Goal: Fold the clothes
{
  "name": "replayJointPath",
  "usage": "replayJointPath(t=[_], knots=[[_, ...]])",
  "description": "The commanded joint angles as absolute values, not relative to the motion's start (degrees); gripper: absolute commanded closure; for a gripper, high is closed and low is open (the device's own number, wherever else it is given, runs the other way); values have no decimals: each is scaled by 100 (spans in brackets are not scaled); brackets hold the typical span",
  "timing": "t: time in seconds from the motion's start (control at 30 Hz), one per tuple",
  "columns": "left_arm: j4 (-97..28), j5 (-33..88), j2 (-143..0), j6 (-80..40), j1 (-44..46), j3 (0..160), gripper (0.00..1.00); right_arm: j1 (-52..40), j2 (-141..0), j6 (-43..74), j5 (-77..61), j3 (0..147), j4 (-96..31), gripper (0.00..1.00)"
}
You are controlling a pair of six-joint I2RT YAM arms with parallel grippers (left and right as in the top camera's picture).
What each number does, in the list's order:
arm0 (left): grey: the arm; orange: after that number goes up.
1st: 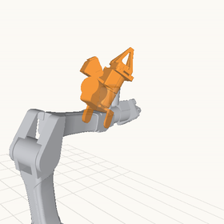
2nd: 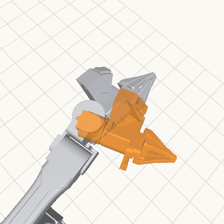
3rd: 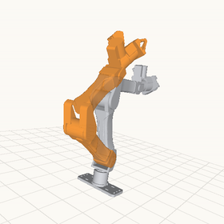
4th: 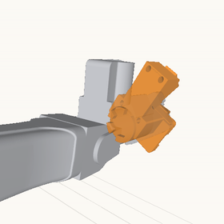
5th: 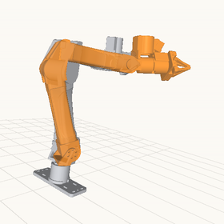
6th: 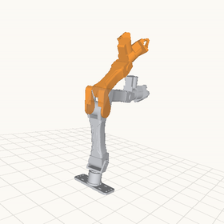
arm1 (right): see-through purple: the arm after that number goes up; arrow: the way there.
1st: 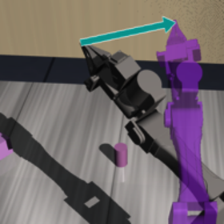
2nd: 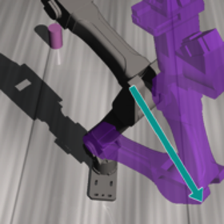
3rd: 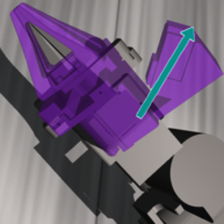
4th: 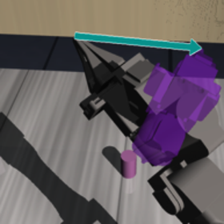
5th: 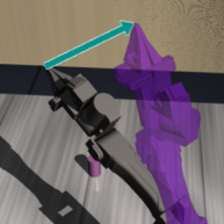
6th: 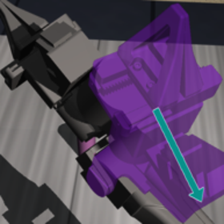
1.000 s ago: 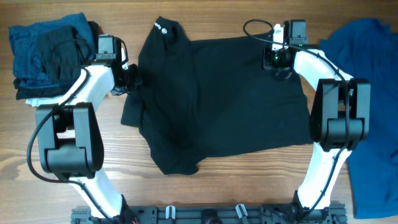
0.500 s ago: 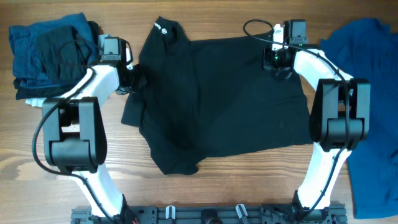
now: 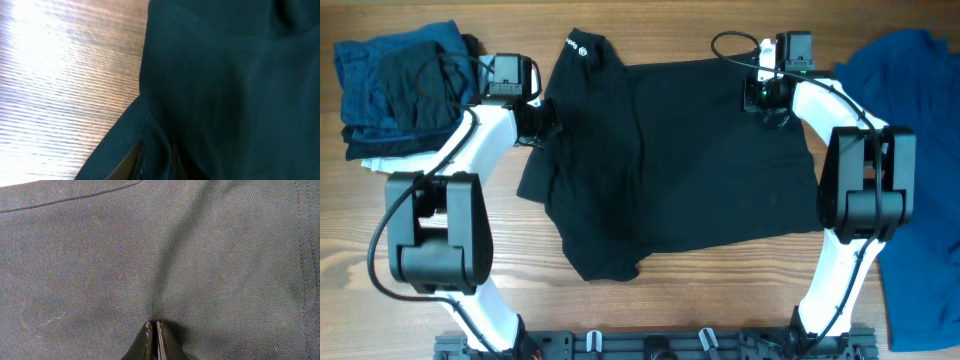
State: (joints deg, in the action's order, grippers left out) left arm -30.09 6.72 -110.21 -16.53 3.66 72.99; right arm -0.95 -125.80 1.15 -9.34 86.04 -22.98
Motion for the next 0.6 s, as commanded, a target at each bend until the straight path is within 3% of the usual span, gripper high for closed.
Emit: replayJointPath(t=[0.0,0.2,0.33,0.47,0.57], knots=[[-3083,532,-10866,-1564,370,7349,78,-78,-12700,19,-637,8512,-2467,95],[-3291,-255,-10866,-1562,322,7341,77,-80,-12700,16,-637,8512,-2530,94],[-3505,-242,-10866,-1514,294,7341,60,-78,-12700,14,-635,8512,-2541,94],[-3522,-58,-10967,-1072,322,7330,66,-78,-12700,16,-637,8512,-2541,94],[-3542,-71,-11144,-740,309,7319,63,-80,-12700,16,-637,8512,-2585,94]])
